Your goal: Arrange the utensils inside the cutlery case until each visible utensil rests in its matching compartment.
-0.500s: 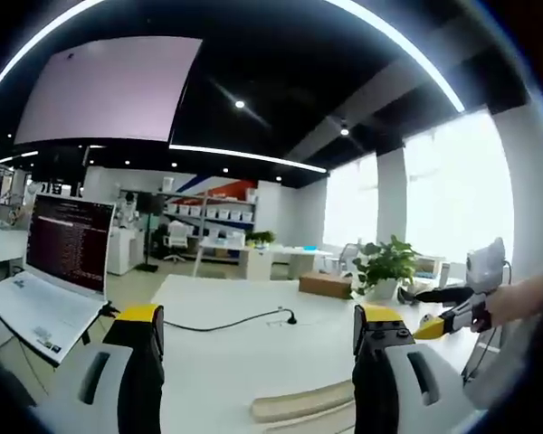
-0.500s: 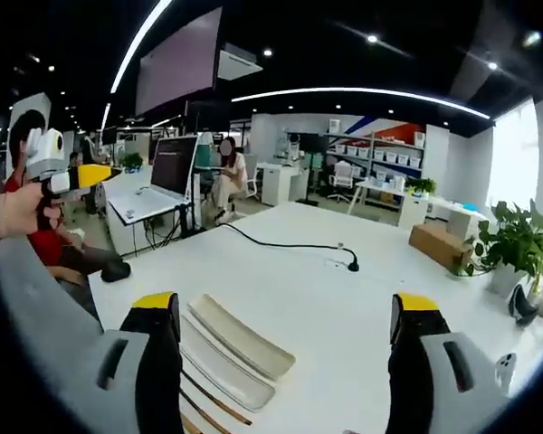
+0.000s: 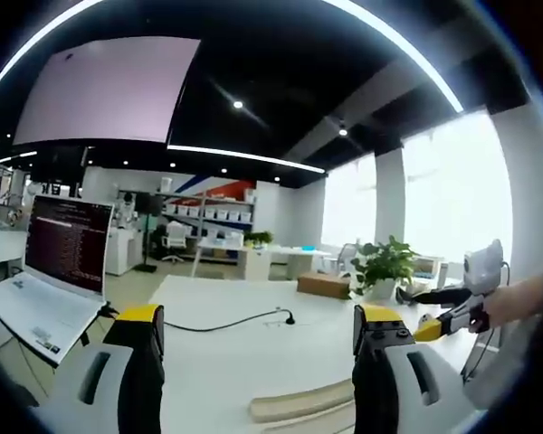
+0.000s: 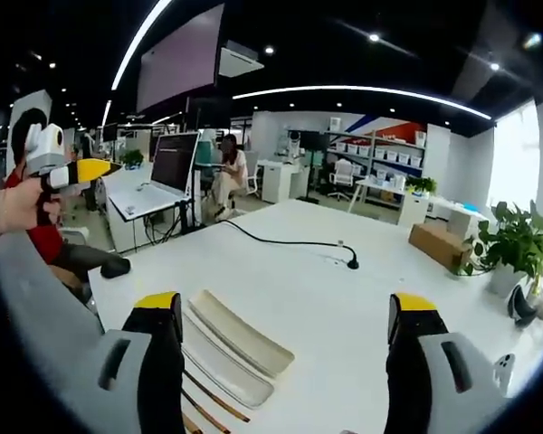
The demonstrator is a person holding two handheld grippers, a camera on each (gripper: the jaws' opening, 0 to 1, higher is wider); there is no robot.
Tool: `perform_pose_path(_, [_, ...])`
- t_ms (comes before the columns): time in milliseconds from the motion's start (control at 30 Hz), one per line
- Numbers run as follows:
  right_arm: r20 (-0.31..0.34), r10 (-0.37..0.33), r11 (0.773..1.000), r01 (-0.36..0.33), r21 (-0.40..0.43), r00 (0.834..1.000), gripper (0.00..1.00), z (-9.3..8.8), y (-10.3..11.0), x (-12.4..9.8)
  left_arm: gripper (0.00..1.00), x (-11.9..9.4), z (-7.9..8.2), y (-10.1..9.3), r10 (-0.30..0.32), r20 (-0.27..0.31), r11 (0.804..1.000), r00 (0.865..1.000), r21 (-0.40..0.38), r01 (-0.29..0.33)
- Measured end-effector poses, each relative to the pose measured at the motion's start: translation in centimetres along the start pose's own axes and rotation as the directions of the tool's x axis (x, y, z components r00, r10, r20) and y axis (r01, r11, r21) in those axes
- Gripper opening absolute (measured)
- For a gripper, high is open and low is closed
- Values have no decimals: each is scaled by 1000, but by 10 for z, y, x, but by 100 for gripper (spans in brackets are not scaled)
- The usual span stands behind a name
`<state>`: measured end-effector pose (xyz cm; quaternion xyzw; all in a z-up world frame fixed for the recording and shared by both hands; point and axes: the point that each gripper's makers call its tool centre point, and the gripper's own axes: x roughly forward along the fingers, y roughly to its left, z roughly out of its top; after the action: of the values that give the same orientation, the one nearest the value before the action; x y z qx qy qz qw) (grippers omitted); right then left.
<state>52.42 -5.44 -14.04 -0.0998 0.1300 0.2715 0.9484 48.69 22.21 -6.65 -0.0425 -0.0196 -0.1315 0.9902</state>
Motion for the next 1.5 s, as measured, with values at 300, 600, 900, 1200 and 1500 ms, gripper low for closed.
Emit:
perform_pose_path(300, [-6,13,1000,-13,-20,1000,93,-1,5,2,88,1,-2,1,1,-7,1000,1000,6,-1])
perform_pose_path(600, [-45,24,997,-27,-72,999,90,-8,8,4,88,1,-3,0,-2,-12,1000,1000,9,2])
perform_pose_path(900, [-55,43,997,-46,-66,998,90,-11,12,5,88,2,-5,0,-5,-22,1000,1000,8,5])
perform_pose_path(1200, [-52,44,996,-47,-73,998,90,-10,12,5,88,2,-5,-1,-6,-22,1000,1000,21,7])
perform_pose_path(1500, [-60,44,995,-50,-91,997,89,-11,13,5,88,2,-6,-1,-5,-31,1000,1000,28,6])
